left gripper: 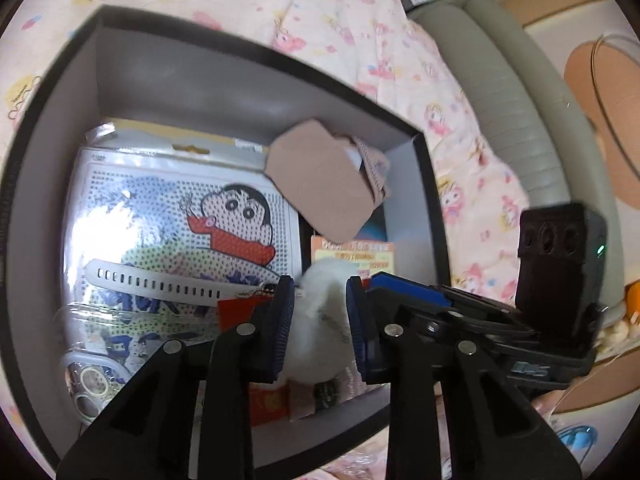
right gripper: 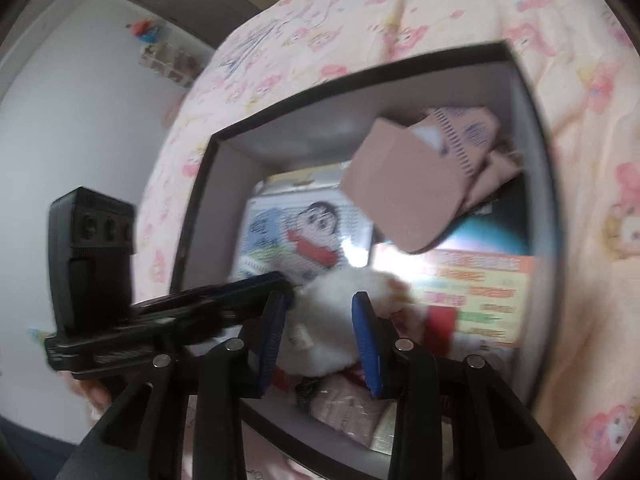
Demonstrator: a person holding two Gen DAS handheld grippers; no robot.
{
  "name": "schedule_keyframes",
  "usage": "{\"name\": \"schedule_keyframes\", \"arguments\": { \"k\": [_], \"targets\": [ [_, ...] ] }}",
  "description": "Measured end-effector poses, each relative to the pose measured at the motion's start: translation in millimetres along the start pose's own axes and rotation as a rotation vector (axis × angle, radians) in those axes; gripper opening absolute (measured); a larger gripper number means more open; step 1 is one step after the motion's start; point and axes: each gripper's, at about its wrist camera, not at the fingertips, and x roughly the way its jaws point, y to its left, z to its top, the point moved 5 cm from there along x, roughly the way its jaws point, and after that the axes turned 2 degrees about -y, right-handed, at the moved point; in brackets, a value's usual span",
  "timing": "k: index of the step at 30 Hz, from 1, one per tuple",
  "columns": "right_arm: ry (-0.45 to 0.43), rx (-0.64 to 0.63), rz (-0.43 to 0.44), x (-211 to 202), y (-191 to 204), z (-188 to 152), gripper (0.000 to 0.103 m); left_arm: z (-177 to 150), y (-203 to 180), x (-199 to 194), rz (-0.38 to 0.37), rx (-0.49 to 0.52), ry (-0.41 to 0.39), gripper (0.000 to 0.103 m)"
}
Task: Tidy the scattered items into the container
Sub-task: 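Carry the plush toy over the grey box and lower it inside, then open the right gripper to release the plush toy and withdraw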
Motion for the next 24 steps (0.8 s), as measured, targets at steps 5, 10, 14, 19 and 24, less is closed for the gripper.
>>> {"name": "schedule_keyframes", "arguments": {
  "k": [5,10,14,19,24],
  "targets": [
    [0.014,-0.041,-0.123,-0.2,-5.4,-4.5,0.03,-5.1,19.2,0.1,0.07,-0.046,0.07,0.05],
    [0.058,-0.058,-0.134,11.3,-2.1,-7.7,0.031,-12.1,7.6,16.8,0.048,-0.018,0.113,0.05],
    [0.048,-0.032,-0.091,7.0,-7.9,-6.4,0.031,-13.0,-5.3,25.1,0.007,0.025,0.103,0.036],
    [-0.031,-0.082,-0.128,-8.3,1.4,-1.5,0.031,-6.7,-15.2,28.1,-0.105,0.019,0.071,0.015],
    [-0.067,-0.117,-0.161,-19.4,8.3,-3.7,0.031,-1.3,-13.0,12.3,-0.051,0.01,0.031,0.033]
  ]
}}
